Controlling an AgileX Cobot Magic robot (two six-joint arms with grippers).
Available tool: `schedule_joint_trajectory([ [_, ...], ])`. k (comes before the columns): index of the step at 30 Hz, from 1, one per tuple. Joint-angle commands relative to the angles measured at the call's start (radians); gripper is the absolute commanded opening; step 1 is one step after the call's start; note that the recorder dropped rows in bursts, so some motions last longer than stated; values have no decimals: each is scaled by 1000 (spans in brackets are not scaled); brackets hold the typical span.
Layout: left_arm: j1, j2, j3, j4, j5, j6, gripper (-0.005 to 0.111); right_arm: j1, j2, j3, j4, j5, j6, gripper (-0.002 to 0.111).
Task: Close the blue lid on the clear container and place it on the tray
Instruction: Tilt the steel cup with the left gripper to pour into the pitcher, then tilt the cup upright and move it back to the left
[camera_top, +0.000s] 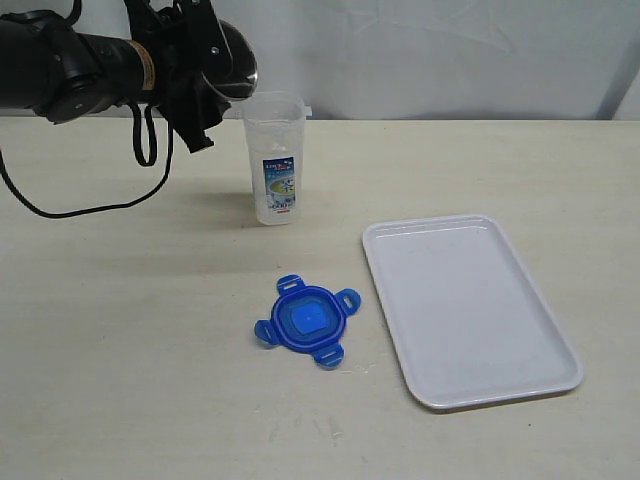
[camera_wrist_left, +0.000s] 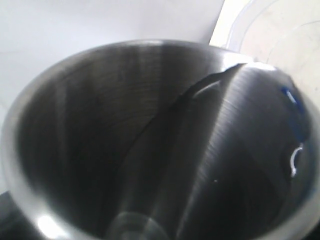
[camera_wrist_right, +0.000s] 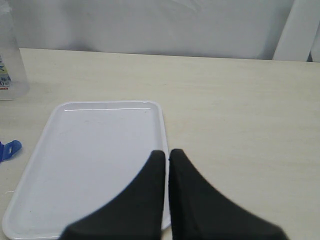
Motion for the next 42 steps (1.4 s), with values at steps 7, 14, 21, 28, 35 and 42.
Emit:
schedule_joint_trajectory([
  [7,-4,-11,-17,-3,-3,28,0,-7,-4,3,5,-2,-8,4],
  [14,-4,-11,-17,-3,-3,28,0,-7,-4,3,5,-2,-8,4],
  [21,-4,-11,-17,-41,-14,21,0,-7,-4,3,5,-2,-8,4],
  [28,-4,-11,-17,-202,-36,21,0,-7,-4,3,5,-2,-8,4],
  [35,-4,-11,-17,-380,-54,19,0,-7,-4,3,5,-2,-8,4],
  [42,-18,-11,-17,-397,-58,-106,0,-7,-4,3,5,-2,-8,4],
])
